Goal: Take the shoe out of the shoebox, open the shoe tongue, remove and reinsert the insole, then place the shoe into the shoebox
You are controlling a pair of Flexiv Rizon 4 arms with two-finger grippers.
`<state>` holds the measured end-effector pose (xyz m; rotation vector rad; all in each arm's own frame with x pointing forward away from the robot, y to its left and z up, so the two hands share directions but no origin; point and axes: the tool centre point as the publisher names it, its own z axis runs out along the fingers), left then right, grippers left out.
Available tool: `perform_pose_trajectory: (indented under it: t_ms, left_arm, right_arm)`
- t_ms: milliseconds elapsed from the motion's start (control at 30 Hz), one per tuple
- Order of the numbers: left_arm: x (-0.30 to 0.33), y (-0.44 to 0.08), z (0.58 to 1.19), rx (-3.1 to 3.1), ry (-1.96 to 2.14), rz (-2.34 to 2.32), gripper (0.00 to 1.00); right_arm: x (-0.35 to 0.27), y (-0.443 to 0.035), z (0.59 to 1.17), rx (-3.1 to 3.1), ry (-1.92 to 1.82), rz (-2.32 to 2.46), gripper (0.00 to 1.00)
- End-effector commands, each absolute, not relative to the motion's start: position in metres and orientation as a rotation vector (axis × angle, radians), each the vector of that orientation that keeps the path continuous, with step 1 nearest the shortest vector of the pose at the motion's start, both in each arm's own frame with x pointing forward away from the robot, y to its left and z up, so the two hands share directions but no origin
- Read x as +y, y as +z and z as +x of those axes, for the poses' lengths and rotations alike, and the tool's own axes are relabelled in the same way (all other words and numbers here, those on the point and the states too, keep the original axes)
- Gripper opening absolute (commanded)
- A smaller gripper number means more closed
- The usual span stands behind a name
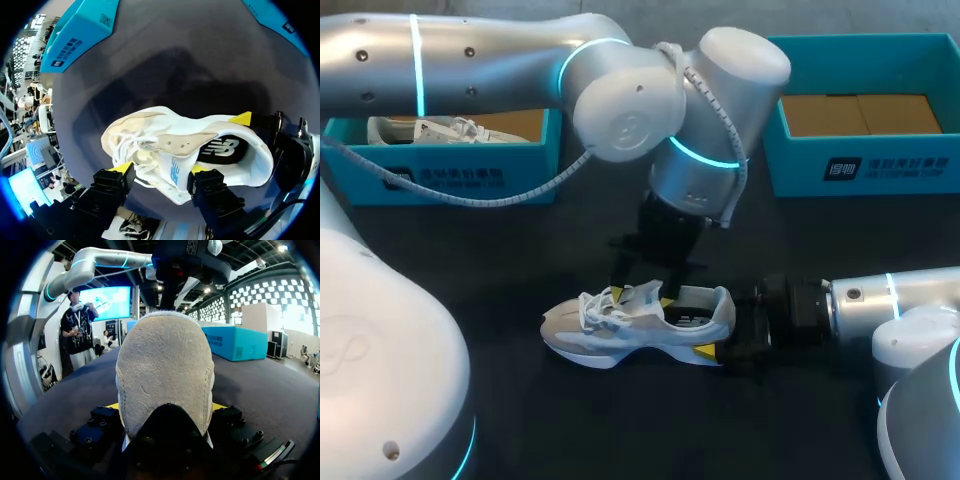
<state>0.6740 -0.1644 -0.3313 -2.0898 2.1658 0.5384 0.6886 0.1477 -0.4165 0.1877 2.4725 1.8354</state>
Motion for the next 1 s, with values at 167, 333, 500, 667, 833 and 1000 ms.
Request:
perform_pose_trajectory:
  t_ms: [167,333,500,667,833,1000]
  left_arm:
    - [-0.148,-0.325,0.672,2.215,0.451,-2.153,0.46]
    - [-0.145,-0.323,0.672,2.243,0.399,-2.186,0.41]
    - [-0.142,-0.323,0.672,2.276,0.359,-2.219,0.31]
    - [-0.138,-0.319,0.674,2.305,0.311,-2.245,0.19]
    - [-0.133,-0.316,0.675,2.322,0.275,-2.265,0.0]
    - [-0.124,-0.312,0.674,2.372,0.196,-2.284,0.0]
  right_arm:
    - [0.147,-0.417,0.688,2.475,1.832,0.19,0.0]
    - [0.147,-0.417,0.688,2.475,1.832,0.19,0.0]
    - [0.147,-0.417,0.688,2.475,1.832,0.19,0.0]
    - [0.147,-0.417,0.688,2.475,1.832,0.19,0.0]
    - [0.147,-0.417,0.688,2.475,1.832,0.19,0.0]
    - [0.147,-0.417,0.688,2.475,1.832,0.19,0.0]
